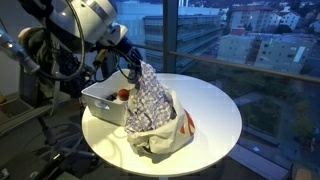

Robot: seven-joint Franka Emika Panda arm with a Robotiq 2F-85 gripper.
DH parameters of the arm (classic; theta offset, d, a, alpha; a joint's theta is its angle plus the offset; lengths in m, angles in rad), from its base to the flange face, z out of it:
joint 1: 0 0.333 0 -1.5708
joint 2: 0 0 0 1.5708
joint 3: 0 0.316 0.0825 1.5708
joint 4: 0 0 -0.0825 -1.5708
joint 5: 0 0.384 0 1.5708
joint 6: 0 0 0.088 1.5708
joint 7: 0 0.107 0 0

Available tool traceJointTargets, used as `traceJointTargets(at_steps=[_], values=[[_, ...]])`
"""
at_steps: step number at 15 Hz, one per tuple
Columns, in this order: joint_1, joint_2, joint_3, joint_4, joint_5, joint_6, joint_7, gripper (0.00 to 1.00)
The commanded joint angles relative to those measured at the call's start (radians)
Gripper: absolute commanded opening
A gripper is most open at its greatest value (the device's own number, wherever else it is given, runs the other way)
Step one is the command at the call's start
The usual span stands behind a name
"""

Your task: Remove the objects from the storage container and put them in the plastic bag.

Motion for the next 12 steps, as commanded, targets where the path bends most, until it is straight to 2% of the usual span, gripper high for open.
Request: traceJointTargets(at_steps=[1, 3, 4, 6, 9, 12], values=[[-0.029, -0.035, -0.03, -0.06, 0.057, -0.006, -0.011, 0.03], [-0.04, -0.047, -0.045, -0.1, 0.113, -0.017, -0.043, 0.03], [0.041, -0.048, -0.136, -0.12, 0.154, -0.021, -0.072, 0.03], [0.062, -0.033, -0.172, -0.143, 0.239, -0.017, -0.14, 0.03], [0.1, 0.013, -0.21, -0.14, 0.376, -0.014, -0.266, 0.03], [0.13, 0.083, -0.222, -0.082, 0.435, -0.007, -0.342, 0.03]])
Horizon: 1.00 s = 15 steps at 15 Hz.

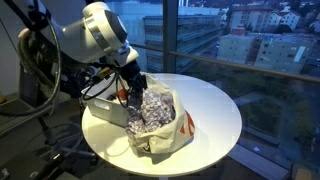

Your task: Remove the objects from the storage container and put them in the plastic bag.

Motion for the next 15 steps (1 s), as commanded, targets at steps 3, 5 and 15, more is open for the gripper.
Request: traceJointTargets(at_steps=[3, 5, 15], values=[[0.074, 0.14, -0.039, 0.155, 0.048, -0.02, -0.112, 0.03], [0.093, 0.186, -0.057, 0.22, 0.031, -0.036, -0.13, 0.03], [0.129, 0.356, -0.156, 0.283, 0.074, 0.026, -0.22, 0.03]])
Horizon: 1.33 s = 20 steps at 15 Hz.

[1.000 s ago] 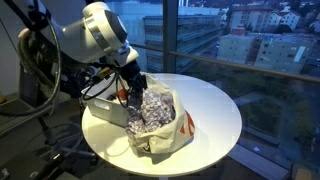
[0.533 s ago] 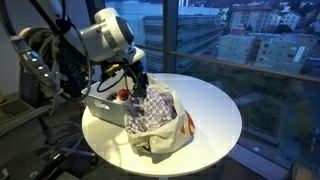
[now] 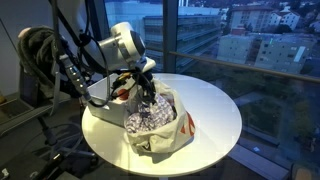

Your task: Remove the objects from the storage container and put them in the plastic bag.

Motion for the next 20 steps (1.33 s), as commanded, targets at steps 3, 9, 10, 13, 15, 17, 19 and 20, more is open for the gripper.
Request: traceJointTargets(at_steps=[3, 9, 10, 13, 15, 17, 19, 20], values=[[0.064, 0.113, -0.101, 0.047, -0.052, 0.085, 0.002, 0.02], [0.087, 0.22, -0.158, 0.118, -0.082, 0.159, -0.018, 0.03], [0.09, 0.233, -0.163, 0.125, -0.08, 0.169, -0.022, 0.06], [0.1, 0.216, -0.152, 0.117, -0.054, 0.158, -0.054, 0.39], [0.103, 0.157, -0.117, 0.089, -0.009, 0.076, -0.157, 0.54], [0.1, 0.092, -0.066, 0.068, 0.085, -0.017, -0.291, 0.68], [0.122, 0.034, -0.028, 0.078, 0.174, -0.154, -0.398, 0.83], [0.143, 0.01, -0.022, 0.091, 0.196, -0.222, -0.424, 0.92]])
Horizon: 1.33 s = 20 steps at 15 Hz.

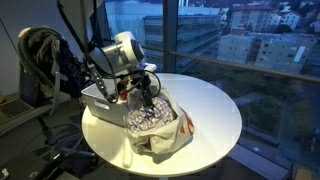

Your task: Remove the objects from the storage container and put them in the plastic bag.

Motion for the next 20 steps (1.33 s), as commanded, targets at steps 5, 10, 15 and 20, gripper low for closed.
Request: traceJointTargets(at_steps=[5, 10, 15, 20], values=[[0.108, -0.219, 0.114, 0.037, 0.142, -0.358, -0.217, 1.0], [0.178, -0.149, 0.204, 0.164, 0.12, -0.229, -0.222, 1.0], [0.242, 0.043, 0.185, 0.375, 0.094, -0.146, -0.252, 1.0], [0.244, 0.267, 0.134, 0.589, 0.173, -0.097, -0.346, 1.0]])
